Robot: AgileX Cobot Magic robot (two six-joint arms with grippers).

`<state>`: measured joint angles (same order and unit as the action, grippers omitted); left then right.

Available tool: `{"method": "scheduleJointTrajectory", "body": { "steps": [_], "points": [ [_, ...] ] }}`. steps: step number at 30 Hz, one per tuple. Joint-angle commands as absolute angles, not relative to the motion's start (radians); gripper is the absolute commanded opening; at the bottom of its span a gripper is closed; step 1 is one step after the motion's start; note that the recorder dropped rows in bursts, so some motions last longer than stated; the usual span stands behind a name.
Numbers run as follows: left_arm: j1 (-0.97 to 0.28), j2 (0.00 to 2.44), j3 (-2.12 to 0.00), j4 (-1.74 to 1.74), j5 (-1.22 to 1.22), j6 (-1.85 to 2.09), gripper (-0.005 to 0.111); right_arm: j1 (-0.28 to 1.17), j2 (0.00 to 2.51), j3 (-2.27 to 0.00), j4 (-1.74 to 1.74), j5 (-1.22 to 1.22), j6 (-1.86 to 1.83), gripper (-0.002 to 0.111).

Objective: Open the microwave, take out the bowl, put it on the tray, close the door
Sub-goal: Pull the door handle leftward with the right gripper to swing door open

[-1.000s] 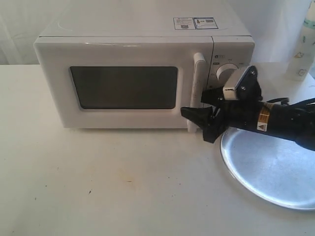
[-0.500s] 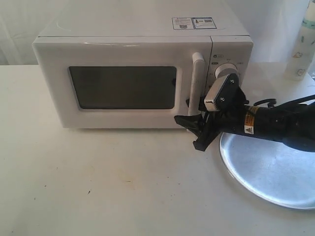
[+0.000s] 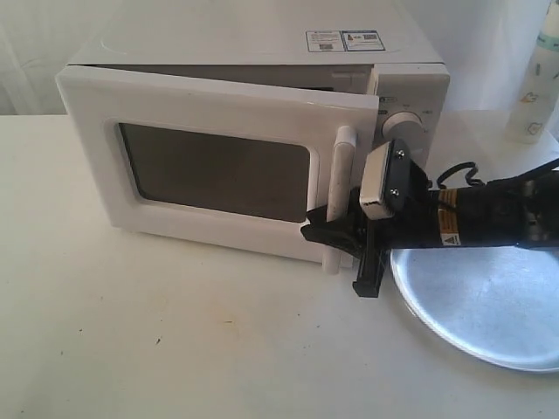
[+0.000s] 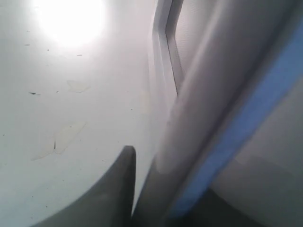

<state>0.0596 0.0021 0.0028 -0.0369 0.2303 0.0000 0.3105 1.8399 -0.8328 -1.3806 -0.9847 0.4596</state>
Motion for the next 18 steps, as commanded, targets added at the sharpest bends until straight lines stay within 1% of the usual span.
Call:
{"method": "scheduleJointTrajectory", "body": {
  "steps": [1, 3, 5, 7, 10, 12, 13, 14, 16, 18],
  "points": [
    [0.057, 0.0, 0.0, -0.045, 0.233, 0.0, 0.0, 0.328, 1.718, -0.86, -1.421, -1.201, 0.513, 0.0],
    [0.057, 0.0, 0.0, -0.045, 0.233, 0.0, 0.0, 0.328, 1.695, -0.86, -1.434, -1.171, 0.575, 0.002],
    [0.057, 0.0, 0.0, -0.045, 0.233, 0.0, 0.0, 0.328, 1.678, -0.86, -1.436, -1.14, 0.622, 0.009],
    [0.057, 0.0, 0.0, -0.045, 0.233, 0.0, 0.0, 0.328, 1.665, -0.86, -1.45, -1.128, 0.706, 0.02],
    [0.057, 0.0, 0.0, -0.045, 0.233, 0.0, 0.0, 0.328, 1.634, -0.86, -1.55, -1.122, 0.873, 0.044],
    [0.057, 0.0, 0.0, -0.045, 0.233, 0.0, 0.0, 0.328, 1.609, -0.86, -1.672, -1.13, 0.948, 0.056],
    [0.057, 0.0, 0.0, -0.045, 0.233, 0.0, 0.0, 0.328, 1.595, -0.86, -1.742, -1.14, 1.01, 0.059],
    [0.057, 0.0, 0.0, -0.045, 0.233, 0.0, 0.0, 0.328, 1.586, -0.86, -1.744, -1.165, 1.087, 0.06],
    [0.057, 0.0, 0.0, -0.045, 0.233, 0.0, 0.0, 0.328, 1.571, -0.837, -1.744, -1.221, 1.195, 0.058],
    [0.057, 0.0, 0.0, -0.045, 0.233, 0.0, 0.0, 0.328, 1.557, -0.82, -1.744, -1.221, 1.208, 0.056]
  ]
}}
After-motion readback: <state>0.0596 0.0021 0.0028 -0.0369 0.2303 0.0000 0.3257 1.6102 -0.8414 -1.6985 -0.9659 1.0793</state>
